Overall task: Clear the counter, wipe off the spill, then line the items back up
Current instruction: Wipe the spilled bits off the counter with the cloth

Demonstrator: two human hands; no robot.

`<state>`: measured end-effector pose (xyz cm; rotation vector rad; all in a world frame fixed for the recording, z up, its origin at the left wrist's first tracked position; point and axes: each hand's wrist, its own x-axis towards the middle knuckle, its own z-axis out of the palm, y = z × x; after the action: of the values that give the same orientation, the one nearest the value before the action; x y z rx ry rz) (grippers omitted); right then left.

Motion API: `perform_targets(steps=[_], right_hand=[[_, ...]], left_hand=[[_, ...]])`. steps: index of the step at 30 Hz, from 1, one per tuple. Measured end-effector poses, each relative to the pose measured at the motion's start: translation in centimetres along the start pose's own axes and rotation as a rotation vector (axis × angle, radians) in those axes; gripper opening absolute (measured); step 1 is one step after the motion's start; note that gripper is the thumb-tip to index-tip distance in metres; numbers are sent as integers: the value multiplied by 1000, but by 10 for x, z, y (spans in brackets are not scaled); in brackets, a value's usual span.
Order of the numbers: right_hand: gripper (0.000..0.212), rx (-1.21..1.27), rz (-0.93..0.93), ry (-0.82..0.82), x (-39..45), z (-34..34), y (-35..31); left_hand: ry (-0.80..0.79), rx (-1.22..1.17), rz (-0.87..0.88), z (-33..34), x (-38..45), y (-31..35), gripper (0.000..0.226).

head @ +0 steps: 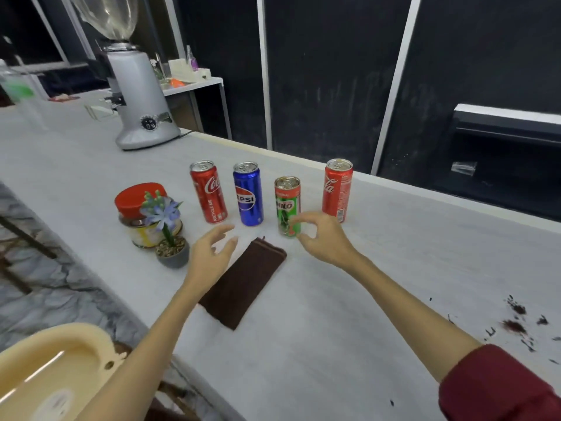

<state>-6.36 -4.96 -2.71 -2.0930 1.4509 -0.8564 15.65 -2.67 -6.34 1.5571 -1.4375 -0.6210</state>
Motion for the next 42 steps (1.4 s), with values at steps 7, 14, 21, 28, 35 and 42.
perform_targets(steps=[7, 14, 21, 28, 35, 42], right_hand=[[53, -95, 85, -213, -35, 89, -38], [58, -336, 202, -289, -54, 117, -39], [49, -312, 400, -233, -84, 73, -41], [63, -440, 473, -40, -71, 138, -56], [53, -574, 518, 20, -119, 107, -34], [38, -265, 547, 308, -170, 73, -29]], left_hand=[[-168, 372, 83, -31, -52, -51, 41], [-313, 583, 127, -30, -56, -65, 47], [-592, 571, 327, -17, -62, -55, 49], [-605, 602, 394, -13, -51, -58, 51], [-661, 652, 448, -7, -51, -50, 52], [-804, 506, 638, 63, -68, -11, 54]])
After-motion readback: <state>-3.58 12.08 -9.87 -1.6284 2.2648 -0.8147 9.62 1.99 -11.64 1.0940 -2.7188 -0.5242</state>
